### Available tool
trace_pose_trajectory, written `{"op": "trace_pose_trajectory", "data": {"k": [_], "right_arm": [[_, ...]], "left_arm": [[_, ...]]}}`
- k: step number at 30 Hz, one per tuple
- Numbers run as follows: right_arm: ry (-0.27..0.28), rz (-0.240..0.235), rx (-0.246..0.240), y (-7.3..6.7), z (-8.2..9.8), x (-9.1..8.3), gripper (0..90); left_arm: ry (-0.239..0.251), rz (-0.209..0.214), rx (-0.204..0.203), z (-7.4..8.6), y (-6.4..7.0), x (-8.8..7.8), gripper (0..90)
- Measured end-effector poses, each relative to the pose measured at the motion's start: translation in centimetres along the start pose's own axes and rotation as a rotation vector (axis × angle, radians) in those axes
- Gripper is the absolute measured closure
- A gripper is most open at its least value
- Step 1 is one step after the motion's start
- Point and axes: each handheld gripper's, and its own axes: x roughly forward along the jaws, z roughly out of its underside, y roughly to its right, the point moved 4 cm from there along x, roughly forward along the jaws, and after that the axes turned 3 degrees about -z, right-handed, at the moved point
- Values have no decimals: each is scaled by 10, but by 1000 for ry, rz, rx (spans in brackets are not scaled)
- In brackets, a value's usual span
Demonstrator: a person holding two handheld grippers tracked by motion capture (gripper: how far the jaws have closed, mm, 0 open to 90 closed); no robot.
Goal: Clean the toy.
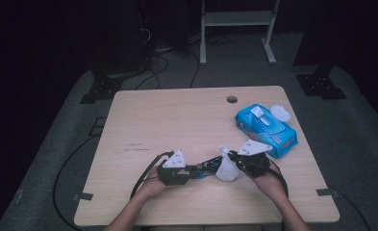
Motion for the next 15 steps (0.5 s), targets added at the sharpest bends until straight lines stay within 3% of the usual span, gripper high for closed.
{"op": "trace_pose_trajectory", "data": {"k": [3, 8, 12, 15], "right_arm": [[2, 15, 18, 5, 3, -6, 841], [23, -21, 16, 1, 0, -7, 841], [13, -27, 12, 1, 5, -6, 841], [-29, 8, -1, 8, 10, -9, 841]], "left_arm": [[-3, 2, -1, 0, 0, 0, 708], [-6, 3, -2, 1, 0, 0, 709], [-3, 7, -13, 0, 0, 0, 710], [-7, 4, -2, 0, 0, 0, 711]]}}
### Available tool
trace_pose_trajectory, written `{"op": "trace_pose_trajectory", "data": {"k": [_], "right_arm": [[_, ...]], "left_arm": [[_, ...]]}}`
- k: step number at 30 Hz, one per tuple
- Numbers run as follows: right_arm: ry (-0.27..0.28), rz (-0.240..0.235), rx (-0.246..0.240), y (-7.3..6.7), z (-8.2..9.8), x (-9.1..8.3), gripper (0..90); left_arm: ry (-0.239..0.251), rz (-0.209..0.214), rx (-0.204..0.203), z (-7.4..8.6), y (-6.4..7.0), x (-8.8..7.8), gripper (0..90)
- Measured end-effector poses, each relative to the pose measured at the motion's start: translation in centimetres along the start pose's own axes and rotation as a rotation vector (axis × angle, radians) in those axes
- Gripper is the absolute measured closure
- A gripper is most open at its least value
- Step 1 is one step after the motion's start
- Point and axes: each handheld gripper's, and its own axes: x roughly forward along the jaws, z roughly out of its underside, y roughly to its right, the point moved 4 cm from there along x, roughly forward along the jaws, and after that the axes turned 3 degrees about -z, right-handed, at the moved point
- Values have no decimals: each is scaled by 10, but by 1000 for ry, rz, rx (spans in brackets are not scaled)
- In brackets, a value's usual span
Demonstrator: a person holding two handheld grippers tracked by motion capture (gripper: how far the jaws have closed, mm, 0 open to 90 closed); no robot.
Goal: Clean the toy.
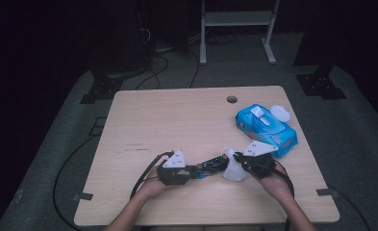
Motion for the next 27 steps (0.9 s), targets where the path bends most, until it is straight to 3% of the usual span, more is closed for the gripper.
{"op": "trace_pose_trajectory", "data": {"k": [2, 6, 9, 12, 14, 16, 18, 23, 25, 27], "right_arm": [[23, -11, 27, 1, -1, -5, 841], [60, -41, -7, -10, -16, -4, 841], [43, -60, -32, -18, -22, 3, 841], [-5, -46, -47, -13, -15, 7, 841], [2, -29, -8, -5, -9, 3, 841], [-17, -1, -23, -4, -7, 1, 840], [-3, -12, -35, -9, -12, 0, 841], [42, -91, -92, -38, -36, 10, 840], [38, -114, -106, -46, -40, 17, 840], [10, -98, -110, -43, -34, 22, 840]], "left_arm": [[1, 3, -4, 0, 0, 0, 710], [5, 3, -9, 0, 0, 1, 710], [1, 1, -3, -1, 0, 1, 710], [-6, 4, 5, -1, 0, 0, 711], [1, 8, -3, 0, 0, 1, 711], [-3, 7, 1, 0, -1, 1, 710], [-2, 6, -2, -1, 0, 1, 710], [-4, 2, 1, -1, 1, 2, 710], [-6, 2, 7, -1, 1, 1, 711], [-8, -1, 15, -1, 2, 1, 711]]}}
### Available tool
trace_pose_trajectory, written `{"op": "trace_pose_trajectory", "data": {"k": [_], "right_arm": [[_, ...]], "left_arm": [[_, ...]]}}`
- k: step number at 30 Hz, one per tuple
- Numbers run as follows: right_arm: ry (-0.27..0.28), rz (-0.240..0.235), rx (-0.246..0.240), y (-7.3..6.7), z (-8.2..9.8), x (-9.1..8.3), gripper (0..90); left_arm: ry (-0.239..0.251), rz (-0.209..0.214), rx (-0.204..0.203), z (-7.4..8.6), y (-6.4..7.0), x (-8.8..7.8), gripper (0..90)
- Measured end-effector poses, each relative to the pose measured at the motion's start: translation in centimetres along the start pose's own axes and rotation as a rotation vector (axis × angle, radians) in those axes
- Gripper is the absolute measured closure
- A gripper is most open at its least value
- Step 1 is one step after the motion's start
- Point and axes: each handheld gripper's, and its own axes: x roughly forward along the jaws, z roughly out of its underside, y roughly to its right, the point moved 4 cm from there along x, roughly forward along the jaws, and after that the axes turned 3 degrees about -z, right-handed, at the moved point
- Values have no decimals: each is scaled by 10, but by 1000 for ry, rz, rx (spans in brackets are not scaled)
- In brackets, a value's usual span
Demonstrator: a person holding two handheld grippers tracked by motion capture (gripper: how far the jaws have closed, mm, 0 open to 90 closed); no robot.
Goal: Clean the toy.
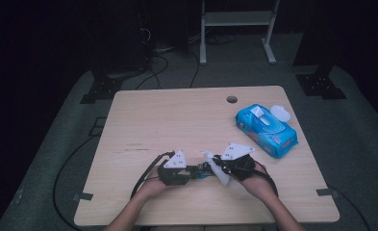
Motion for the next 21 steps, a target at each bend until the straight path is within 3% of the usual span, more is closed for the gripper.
{"op": "trace_pose_trajectory", "data": {"k": [3, 5, 11, 16, 19, 21], "right_arm": [[0, 21, 39, 9, 9, -3, 840], [-24, 56, 13, 8, 9, -6, 840], [-5, -10, -31, -8, -2, 3, 840], [-7, 17, 13, 7, 7, 0, 840], [-5, 39, 15, 5, 8, 0, 841], [-7, 27, 10, 2, 5, 2, 841]], "left_arm": [[-2, 6, -1, 0, 0, 1, 709], [-8, 4, 4, 0, 0, 2, 709], [-15, -1, 6, 0, 1, 2, 709], [-7, 5, -11, 0, 1, 3, 708], [6, 1, -20, -3, 1, 4, 696], [8, -3, -24, -4, 2, 5, 690]]}}
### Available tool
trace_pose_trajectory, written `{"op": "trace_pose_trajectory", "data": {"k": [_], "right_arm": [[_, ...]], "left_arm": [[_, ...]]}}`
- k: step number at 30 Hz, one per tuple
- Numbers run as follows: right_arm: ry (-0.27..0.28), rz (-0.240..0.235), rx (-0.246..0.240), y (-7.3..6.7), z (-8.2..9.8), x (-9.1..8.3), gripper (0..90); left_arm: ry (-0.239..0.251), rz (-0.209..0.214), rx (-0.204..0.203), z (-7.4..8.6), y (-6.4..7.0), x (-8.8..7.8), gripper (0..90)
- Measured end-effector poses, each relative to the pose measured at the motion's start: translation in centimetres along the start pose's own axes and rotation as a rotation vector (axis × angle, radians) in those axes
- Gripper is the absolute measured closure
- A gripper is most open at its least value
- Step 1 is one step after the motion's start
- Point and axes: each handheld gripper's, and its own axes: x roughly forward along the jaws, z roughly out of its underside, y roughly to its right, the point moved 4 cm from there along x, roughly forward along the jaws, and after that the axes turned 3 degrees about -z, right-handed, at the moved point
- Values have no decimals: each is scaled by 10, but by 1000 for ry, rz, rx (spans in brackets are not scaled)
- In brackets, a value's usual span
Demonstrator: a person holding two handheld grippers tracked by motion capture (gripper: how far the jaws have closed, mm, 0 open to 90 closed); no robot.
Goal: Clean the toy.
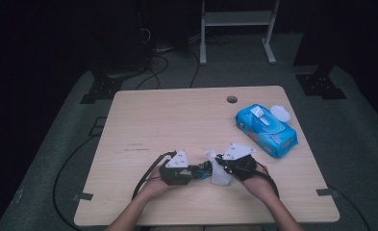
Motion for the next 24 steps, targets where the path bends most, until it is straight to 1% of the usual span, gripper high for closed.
{"op": "trace_pose_trajectory", "data": {"k": [4, 6, 8, 9, 10, 11, 12, 13, 15, 18, 20, 21, 23, 24], "right_arm": [[15, -43, -30, -14, -9, 8, 841], [17, -50, -32, -14, -10, 9, 841], [14, -41, -14, -7, -5, 6, 841], [17, -32, 11, 0, -2, 2, 841], [15, -19, 19, 5, 1, 0, 841], [11, 3, 39, 14, 6, -4, 840], [17, 4, 62, 18, 8, -7, 841], [8, 22, 76, 24, 12, -9, 841], [12, 28, 97, 28, 16, -12, 841], [14, 27, 68, 20, 11, -9, 841], [28, -6, 60, 12, 4, -4, 841], [35, -31, 53, 7, 1, 0, 841], [35, -47, 21, -3, -4, 5, 840], [32, -47, 12, -5, -5, 6, 841]], "left_arm": [[-12, -6, 12, 0, 1, 0, 690], [-14, -13, 20, -1, 1, 0, 694], [-13, -11, 15, 0, 0, 0, 699], [-13, -11, 15, 0, 0, 0, 700], [-13, -12, 15, 0, 0, -1, 701], [-14, -13, 16, 0, 0, -1, 701], [-15, -14, 18, 0, 0, -1, 703], [-15, -15, 19, 0, 0, -1, 704], [-16, -12, 20, 0, 0, 0, 704], [-8, -10, 10, 0, -1, 0, 703], [-7, -10, 10, 0, -1, 0, 703], [-8, -9, 10, 0, -1, 0, 703], [-9, -9, 10, 0, -1, 0, 704], [-9, -8, 9, 0, -1, 0, 704]]}}
